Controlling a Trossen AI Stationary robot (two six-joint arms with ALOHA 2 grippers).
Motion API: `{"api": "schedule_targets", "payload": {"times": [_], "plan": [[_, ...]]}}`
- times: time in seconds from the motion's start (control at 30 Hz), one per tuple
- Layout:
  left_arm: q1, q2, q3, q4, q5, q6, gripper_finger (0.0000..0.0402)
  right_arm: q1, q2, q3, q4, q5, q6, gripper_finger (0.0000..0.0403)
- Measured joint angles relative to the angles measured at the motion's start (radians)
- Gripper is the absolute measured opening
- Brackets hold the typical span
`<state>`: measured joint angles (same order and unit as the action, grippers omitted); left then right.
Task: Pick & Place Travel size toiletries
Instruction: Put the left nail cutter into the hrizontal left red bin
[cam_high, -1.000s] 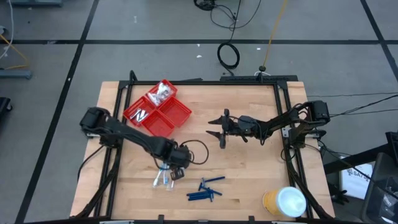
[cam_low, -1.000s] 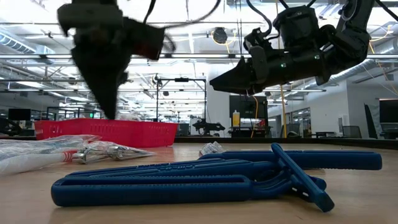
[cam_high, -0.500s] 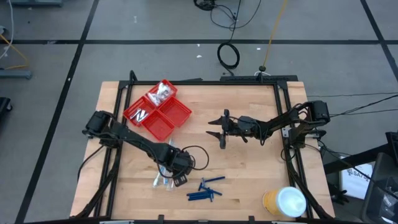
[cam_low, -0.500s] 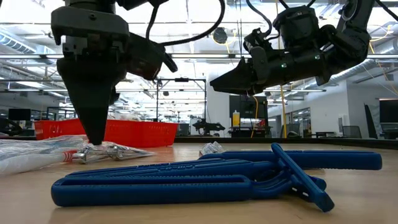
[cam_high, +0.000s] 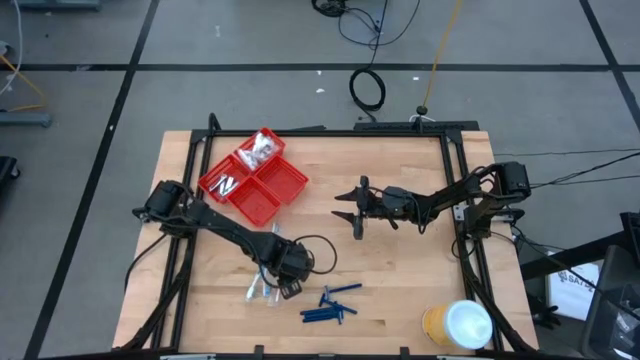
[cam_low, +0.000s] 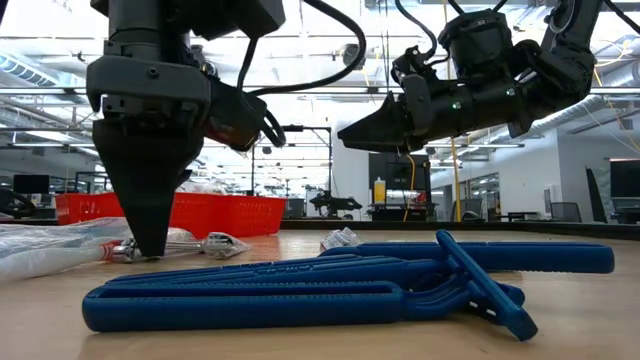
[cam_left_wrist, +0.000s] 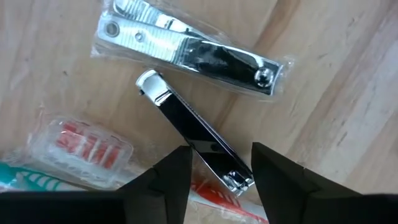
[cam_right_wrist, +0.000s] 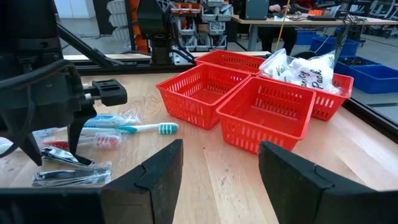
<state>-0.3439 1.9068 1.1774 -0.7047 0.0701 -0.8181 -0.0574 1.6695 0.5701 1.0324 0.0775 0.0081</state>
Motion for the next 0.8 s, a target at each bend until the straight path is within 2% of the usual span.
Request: {"api": "schedule_targets", "payload": {"times": [0.23, 0.47, 0.67, 0.8], "plan": [[0.032, 0.002, -0.002, -0.021, -0.077, -0.079, 0.0117, 0.000, 0.000, 0.000, -0.001, 0.000, 0.000, 0.0196], [0.048, 0.002, -0.002, -0.022, -0.083, -0.058, 0.0026, 0.000, 0.000, 0.000, -0.007, 0.000, 0.011, 0.0196], [0.048, -0.023, -0.007, -0.028, -0.107, 0.078, 0.0029, 0.000, 0.000, 0.000, -0.011, 0.000, 0.011, 0.0196], [0.038, -0.134, -0.009, -0.043, -0.249, 0.099, 0.0022, 0.000, 0.000, 0.000, -0.020, 0.000, 0.011, 0.0196]]}}
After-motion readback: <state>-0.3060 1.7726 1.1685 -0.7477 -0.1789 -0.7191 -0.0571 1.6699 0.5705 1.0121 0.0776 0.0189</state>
